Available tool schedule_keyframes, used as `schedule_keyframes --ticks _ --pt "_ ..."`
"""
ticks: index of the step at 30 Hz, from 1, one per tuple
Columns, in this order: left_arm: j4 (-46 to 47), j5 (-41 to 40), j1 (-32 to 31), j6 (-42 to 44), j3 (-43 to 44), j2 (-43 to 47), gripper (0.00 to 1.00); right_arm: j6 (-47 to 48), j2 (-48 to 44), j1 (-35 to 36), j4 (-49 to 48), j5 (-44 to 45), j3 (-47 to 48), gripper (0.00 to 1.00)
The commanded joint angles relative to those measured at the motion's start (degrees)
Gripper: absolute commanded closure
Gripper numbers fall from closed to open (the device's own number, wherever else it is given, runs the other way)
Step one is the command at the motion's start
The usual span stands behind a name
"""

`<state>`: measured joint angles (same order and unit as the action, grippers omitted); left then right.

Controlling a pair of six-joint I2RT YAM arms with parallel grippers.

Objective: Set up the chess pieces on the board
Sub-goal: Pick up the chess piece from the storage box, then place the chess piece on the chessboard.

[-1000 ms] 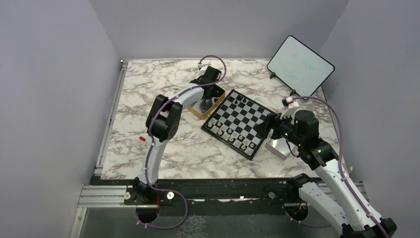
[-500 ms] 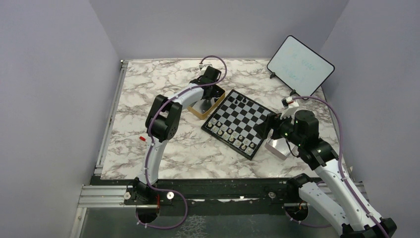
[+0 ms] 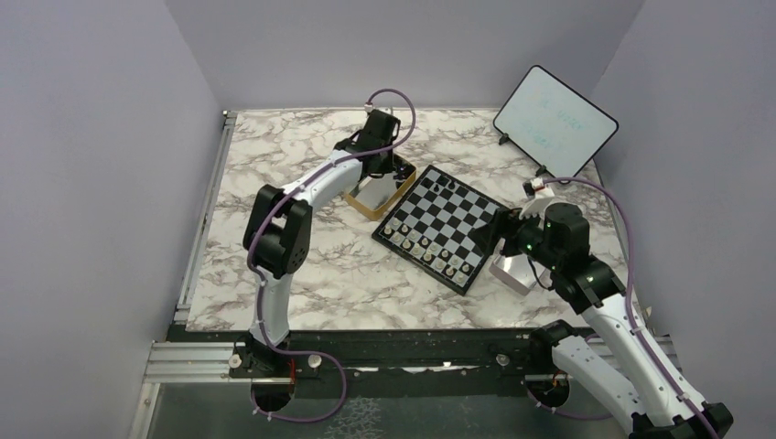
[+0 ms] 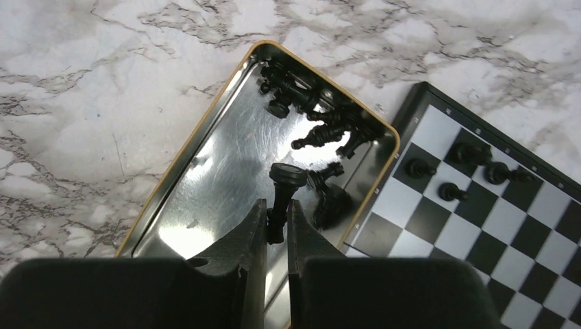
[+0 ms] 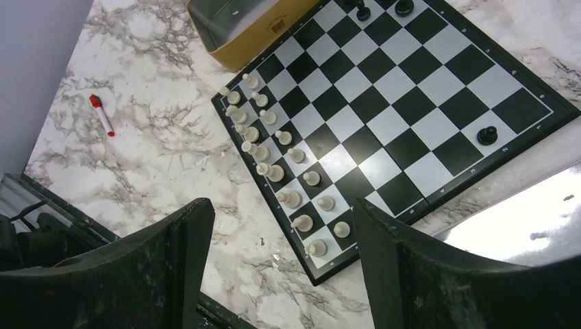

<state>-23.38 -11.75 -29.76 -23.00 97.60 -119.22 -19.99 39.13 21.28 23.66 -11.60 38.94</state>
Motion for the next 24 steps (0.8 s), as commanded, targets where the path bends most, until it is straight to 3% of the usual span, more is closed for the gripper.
schedule_keyframes --ticks 1,9,13,18,24 --pt "-2.3 8.4 -0.1 3.1 -3.1 8.1 0.94 0.5 -0.3 -0.1 -3.8 1.2 0.8 0.21" --pt "-4.9 23.0 -0.1 5.2 -10.2 17.3 0.94 7.6 5.4 0.0 -20.8 -2.4 -1.2 0.26" --pt "-5.3 29.7 -0.1 6.0 -14.1 21.3 0.94 17.6 10.4 0.0 -28.6 -8.7 -2.6 0.26" --pt "-5.4 38.6 -0.4 6.1 -17.8 24.0 0.96 30.6 16.7 0.1 -31.3 -14.8 -1.3 0.24" --pt "-5.5 46.0 -1.7 6.0 -20.8 25.9 0.96 41.5 18.5 1.3 -38.9 -22.0 -4.6 0.25"
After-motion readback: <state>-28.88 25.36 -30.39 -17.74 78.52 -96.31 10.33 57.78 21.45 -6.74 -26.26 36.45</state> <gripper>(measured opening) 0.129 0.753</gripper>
